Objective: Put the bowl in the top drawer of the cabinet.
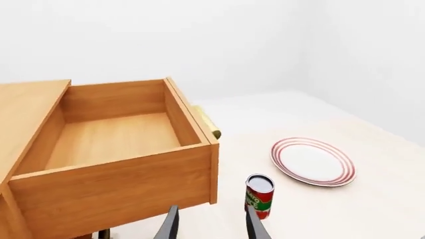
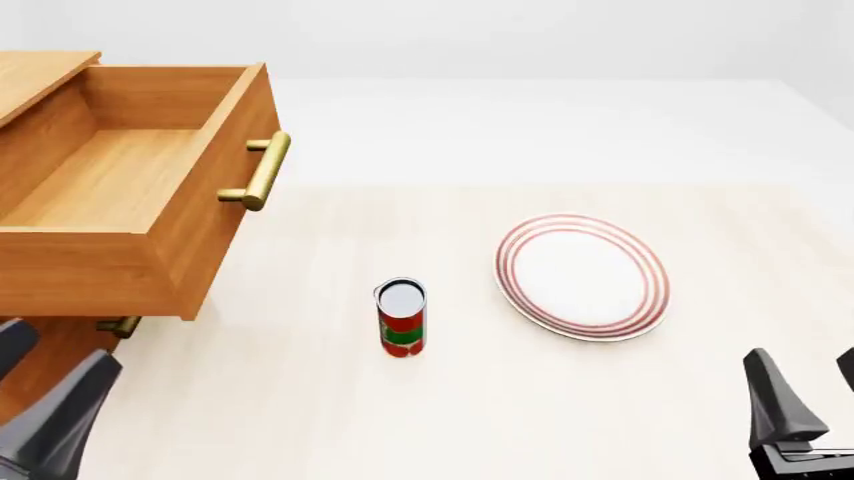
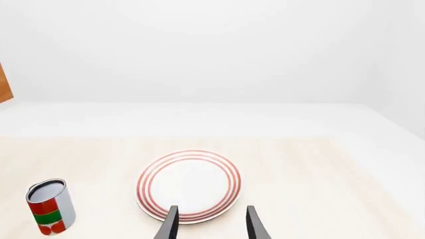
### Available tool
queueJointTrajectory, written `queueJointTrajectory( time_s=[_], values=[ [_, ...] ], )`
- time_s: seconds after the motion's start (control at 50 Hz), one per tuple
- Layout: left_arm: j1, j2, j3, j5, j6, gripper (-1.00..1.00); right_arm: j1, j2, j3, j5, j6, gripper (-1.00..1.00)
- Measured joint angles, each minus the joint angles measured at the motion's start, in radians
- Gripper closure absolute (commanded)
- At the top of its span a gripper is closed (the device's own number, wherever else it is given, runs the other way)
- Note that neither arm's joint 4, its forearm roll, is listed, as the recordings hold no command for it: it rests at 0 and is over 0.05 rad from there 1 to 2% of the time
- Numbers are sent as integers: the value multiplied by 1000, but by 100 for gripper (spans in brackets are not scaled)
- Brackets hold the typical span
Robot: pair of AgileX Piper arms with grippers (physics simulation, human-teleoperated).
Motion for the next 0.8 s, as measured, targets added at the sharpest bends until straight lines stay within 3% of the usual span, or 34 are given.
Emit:
queueJointTrajectory(
  time_s=[0.8],
  values=[
    [-309, 217, -124, -6, 9, -100, 0, -1, 2, -1, -1, -100]
  ],
)
